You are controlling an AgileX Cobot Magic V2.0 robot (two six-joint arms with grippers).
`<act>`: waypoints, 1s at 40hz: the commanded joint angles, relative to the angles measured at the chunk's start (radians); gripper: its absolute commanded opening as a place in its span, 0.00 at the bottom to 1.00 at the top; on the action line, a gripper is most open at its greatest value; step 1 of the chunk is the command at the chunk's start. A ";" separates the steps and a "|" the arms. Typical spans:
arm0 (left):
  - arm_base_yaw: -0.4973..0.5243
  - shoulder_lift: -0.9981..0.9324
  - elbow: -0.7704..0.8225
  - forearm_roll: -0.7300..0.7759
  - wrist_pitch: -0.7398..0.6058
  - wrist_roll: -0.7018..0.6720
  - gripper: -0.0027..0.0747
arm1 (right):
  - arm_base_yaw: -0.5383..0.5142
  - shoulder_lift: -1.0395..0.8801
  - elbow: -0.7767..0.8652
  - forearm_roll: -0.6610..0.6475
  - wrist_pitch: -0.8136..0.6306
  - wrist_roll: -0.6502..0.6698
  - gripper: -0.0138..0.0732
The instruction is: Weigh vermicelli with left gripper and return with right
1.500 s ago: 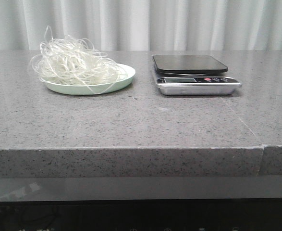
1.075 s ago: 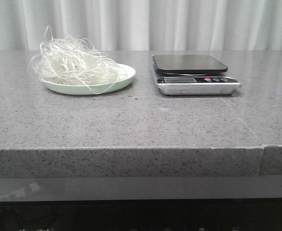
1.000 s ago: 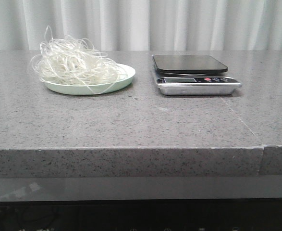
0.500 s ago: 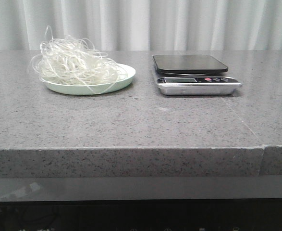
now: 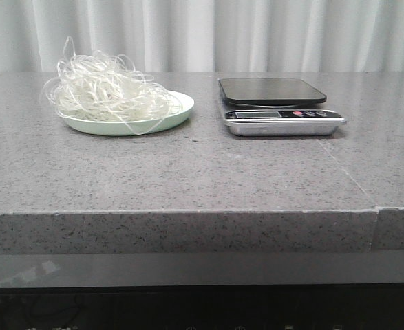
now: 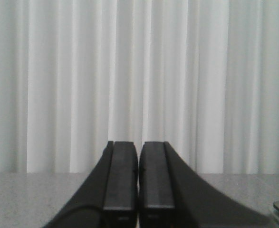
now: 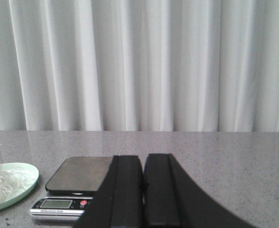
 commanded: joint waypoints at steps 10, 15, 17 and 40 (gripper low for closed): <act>-0.001 0.253 -0.326 -0.001 0.211 -0.005 0.24 | -0.005 0.278 -0.270 -0.003 0.144 0.000 0.35; -0.001 0.332 -0.351 -0.001 0.297 -0.005 0.24 | -0.005 0.367 -0.290 -0.003 0.171 0.000 0.35; -0.001 0.363 -0.350 -0.001 0.333 -0.005 0.24 | -0.005 0.398 -0.289 -0.003 0.172 0.000 0.35; -0.001 0.609 -0.350 -0.001 0.457 -0.005 0.24 | -0.005 0.676 -0.289 -0.003 0.195 0.000 0.35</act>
